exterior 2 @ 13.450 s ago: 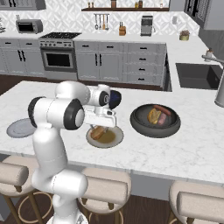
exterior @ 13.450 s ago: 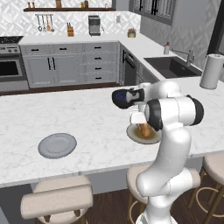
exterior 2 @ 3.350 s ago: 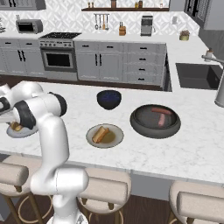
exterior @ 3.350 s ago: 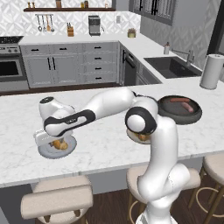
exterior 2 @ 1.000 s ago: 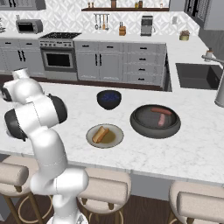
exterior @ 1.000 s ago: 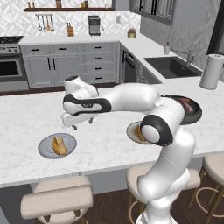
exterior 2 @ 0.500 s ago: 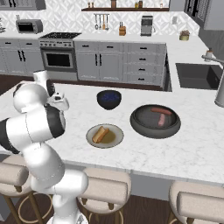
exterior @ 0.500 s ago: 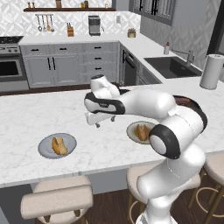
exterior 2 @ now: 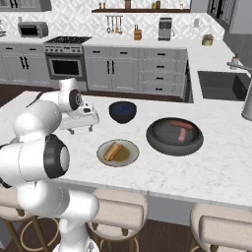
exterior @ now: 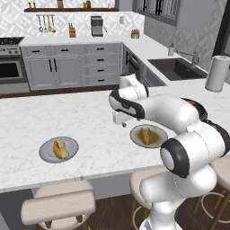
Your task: Place one bun and one sausage from the bowl on each plate.
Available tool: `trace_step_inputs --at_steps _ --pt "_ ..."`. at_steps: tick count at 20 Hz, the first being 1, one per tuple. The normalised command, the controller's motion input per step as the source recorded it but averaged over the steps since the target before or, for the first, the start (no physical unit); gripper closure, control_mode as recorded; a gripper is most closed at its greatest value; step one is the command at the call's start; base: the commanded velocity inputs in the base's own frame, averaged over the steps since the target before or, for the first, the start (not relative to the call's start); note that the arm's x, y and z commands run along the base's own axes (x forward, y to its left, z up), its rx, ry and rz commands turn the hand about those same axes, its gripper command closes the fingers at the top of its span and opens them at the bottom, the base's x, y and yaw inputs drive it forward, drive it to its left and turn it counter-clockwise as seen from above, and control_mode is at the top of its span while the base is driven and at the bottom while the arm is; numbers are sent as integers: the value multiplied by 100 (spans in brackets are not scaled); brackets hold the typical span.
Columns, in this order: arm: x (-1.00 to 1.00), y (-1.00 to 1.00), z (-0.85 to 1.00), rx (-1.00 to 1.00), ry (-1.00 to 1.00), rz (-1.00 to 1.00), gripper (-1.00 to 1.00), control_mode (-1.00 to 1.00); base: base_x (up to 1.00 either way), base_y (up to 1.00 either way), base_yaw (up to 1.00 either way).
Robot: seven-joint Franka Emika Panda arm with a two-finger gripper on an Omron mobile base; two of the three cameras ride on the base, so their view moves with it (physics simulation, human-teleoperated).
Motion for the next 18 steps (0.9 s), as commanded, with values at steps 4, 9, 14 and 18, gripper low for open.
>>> trace_step_inputs --at_steps 4,9,14,18 --pt "-19 -100 66 0 0 0 -100 -100 0 0 0" --pt "-18 -99 36 0 0 -2 -100 -100 0 0 0" --pt "-4 -100 0 10 -6 -6 -100 -100 0 0 0" --pt "6 -100 0 19 -17 -1 -100 -100 0 0 0"
